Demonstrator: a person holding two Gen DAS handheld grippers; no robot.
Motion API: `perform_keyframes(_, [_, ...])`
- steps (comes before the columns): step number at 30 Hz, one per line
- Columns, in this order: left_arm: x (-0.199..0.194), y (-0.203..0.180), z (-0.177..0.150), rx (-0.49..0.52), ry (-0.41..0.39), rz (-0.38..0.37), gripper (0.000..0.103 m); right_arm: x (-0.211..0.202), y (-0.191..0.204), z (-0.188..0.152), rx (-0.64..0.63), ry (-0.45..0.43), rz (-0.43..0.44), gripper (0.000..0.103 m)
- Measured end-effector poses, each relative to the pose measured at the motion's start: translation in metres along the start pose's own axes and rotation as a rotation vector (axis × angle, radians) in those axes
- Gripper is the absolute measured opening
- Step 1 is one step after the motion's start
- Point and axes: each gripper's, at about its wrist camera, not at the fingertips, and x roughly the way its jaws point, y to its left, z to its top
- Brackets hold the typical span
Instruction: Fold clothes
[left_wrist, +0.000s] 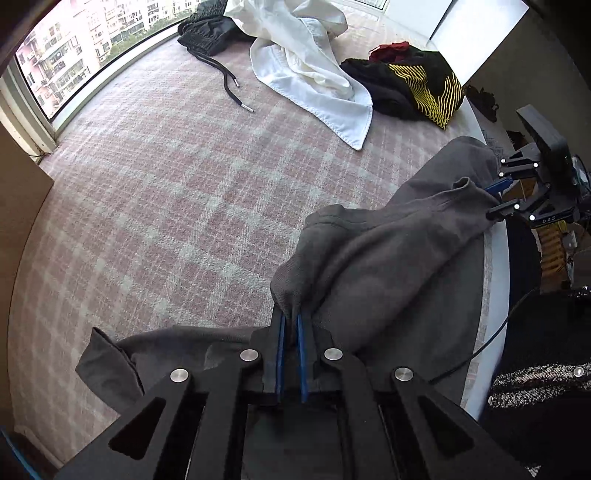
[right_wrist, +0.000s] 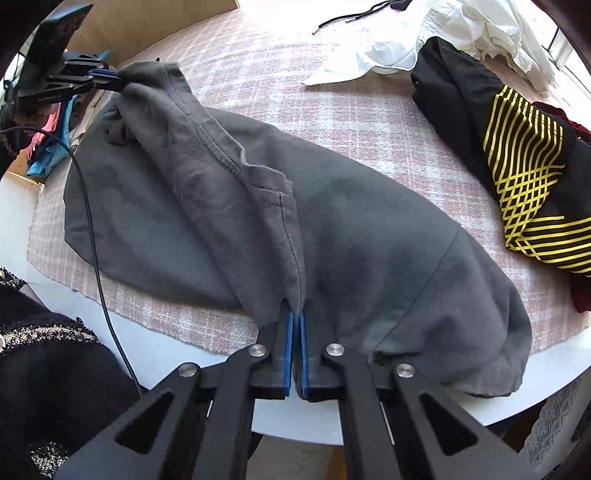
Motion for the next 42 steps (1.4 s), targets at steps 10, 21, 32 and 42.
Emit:
perform_keyframes(10, [-0.032, -0.077, -0.095, 0.000, 0.041, -0.010, 0.013, 0.000, 0.011, -0.017, -0.011, 0.021, -0.034, 0.005])
perform_keyframes(21, [-0.038, -0.109, -0.064, 0.366, 0.080, 0.182, 0.042, -0.011, 0.014, -0.026, -0.028, -0.001, -0.092, 0.031])
perform_keyframes(32, [0.007, -0.133, -0.043, 0.777, 0.292, 0.105, 0.044, -0.020, 0.027, -0.023, -0.142, -0.050, -0.112, 0.046])
perform_keyframes(42, [-0.011, -0.069, -0.030, 0.346, 0.178, 0.017, 0.006, -0.060, 0.011, 0.009, -0.138, -0.140, -0.257, 0.005])
